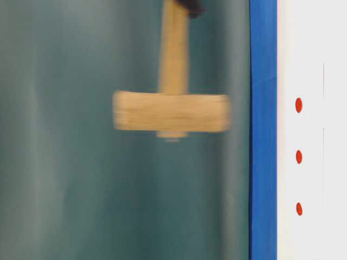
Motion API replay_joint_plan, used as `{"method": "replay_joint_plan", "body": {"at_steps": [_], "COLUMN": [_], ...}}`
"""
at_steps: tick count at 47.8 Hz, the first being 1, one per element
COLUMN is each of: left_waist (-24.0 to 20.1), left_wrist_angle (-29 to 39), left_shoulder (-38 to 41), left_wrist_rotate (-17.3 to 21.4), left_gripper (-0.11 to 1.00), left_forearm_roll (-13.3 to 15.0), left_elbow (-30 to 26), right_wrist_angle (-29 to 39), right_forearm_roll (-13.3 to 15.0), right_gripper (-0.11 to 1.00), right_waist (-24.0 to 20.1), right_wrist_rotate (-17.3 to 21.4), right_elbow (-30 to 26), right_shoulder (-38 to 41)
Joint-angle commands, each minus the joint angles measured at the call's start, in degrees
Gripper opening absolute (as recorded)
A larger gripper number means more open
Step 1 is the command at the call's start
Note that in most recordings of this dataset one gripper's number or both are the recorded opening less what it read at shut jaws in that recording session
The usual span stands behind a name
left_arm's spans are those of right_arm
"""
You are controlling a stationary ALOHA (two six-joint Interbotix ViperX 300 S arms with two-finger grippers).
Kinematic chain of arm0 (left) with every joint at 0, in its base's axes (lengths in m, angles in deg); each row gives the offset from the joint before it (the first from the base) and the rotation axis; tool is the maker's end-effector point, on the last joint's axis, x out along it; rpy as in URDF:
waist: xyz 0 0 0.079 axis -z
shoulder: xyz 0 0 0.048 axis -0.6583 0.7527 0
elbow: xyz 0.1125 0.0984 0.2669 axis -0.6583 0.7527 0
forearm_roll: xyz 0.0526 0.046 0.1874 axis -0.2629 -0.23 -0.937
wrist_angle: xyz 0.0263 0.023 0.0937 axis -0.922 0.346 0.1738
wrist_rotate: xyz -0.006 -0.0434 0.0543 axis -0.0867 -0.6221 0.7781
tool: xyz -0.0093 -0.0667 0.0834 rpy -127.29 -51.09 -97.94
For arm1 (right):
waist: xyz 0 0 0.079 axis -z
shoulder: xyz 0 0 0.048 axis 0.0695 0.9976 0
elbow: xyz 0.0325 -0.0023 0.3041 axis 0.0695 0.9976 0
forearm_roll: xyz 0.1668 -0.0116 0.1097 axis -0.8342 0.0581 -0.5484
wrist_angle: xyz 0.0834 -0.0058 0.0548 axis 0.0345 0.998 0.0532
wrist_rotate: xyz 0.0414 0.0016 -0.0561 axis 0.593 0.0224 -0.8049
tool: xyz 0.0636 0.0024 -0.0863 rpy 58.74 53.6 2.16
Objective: Hit the mark with a hammer.
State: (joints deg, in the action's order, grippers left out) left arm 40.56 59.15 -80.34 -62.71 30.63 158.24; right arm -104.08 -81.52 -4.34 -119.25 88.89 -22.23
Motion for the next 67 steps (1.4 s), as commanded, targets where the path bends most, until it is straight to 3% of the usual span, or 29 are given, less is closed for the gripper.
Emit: {"method": "replay_joint_plan", "body": {"at_steps": [1,6,12,29,40,54,67], "left_waist": [0.1,0.1,0.1,0.1,0.1,0.1,0.1], "left_wrist_angle": [-0.3,-0.2,-0.2,-0.2,-0.2,-1.9,-4.3], "left_shoulder": [0.5,0.4,0.4,0.3,0.4,1.2,3.3], "left_wrist_rotate": [-0.1,-0.1,-0.1,0.0,0.0,0.1,0.1], "left_gripper": [0.81,0.80,0.81,0.81,0.80,0.81,0.81], "left_forearm_roll": [0.1,0.1,0.1,0.1,0.1,0.1,0.1], "left_elbow": [-0.4,-0.4,-0.5,-0.6,-0.6,-0.4,-0.1], "right_wrist_angle": [0.7,1.2,1.4,0.5,0.8,3.6,6.6], "right_forearm_roll": [-2.0,-4.6,-4.9,-4.2,-4.2,-4.0,0.1], "right_gripper": [0.02,0.02,0.02,0.02,0.02,0.02,0.02], "right_waist": [-0.2,-0.2,-0.2,-0.8,-1.0,-1.1,-1.5], "right_wrist_rotate": [0.2,0.1,-0.1,-3.5,-6.2,-6.8,-6.9], "right_elbow": [0.4,0.2,0.1,-2.0,-3.1,-7.8,-17.1], "right_shoulder": [5.4,10.2,9.9,-2.8,-5.2,0.4,9.4]}}
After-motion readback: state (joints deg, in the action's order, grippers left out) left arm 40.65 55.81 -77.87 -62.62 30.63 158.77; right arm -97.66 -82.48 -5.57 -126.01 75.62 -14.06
